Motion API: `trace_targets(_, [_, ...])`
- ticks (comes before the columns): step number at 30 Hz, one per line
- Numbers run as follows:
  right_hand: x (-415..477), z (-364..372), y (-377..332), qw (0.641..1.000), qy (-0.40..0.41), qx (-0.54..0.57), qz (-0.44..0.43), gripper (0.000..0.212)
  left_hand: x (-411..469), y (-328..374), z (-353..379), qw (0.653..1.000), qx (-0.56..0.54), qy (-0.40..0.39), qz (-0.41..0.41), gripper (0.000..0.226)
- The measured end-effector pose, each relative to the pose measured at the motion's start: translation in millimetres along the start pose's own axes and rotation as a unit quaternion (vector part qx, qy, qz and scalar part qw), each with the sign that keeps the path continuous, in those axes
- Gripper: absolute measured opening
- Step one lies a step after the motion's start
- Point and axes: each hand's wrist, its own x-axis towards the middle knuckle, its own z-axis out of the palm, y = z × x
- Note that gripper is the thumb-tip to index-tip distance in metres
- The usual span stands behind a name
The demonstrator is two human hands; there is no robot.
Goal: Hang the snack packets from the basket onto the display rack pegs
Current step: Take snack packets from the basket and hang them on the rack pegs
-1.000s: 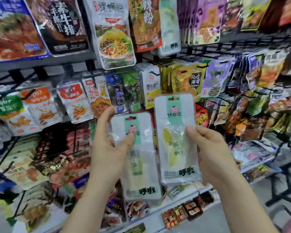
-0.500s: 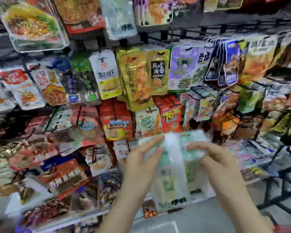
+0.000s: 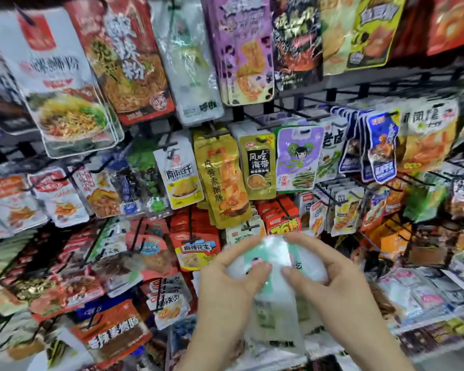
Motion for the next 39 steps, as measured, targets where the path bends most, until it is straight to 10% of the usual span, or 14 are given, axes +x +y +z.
trace_targets(18, [153.3, 52.2, -197.6, 0.946, 0.060, 0.021, -0.318, 0.021, 92.7, 161.5, -99.1, 0.955, 0.036, 0.092, 0.279, 0.013])
trace_targets(26, [220.0, 93.2, -233.6, 0.952, 0.060, 0.063, -0.293, 0.020, 123.8, 190.4, -116.2, 0.917, 0.185, 0.066, 0.347, 0.023])
trace_targets(39, [231.7, 92.8, -225.7, 0.962, 0.091, 0.034, -0.255, 0.022, 169.5, 208.7, -109.9, 0.932, 0.125, 0.026, 0.339, 0.027])
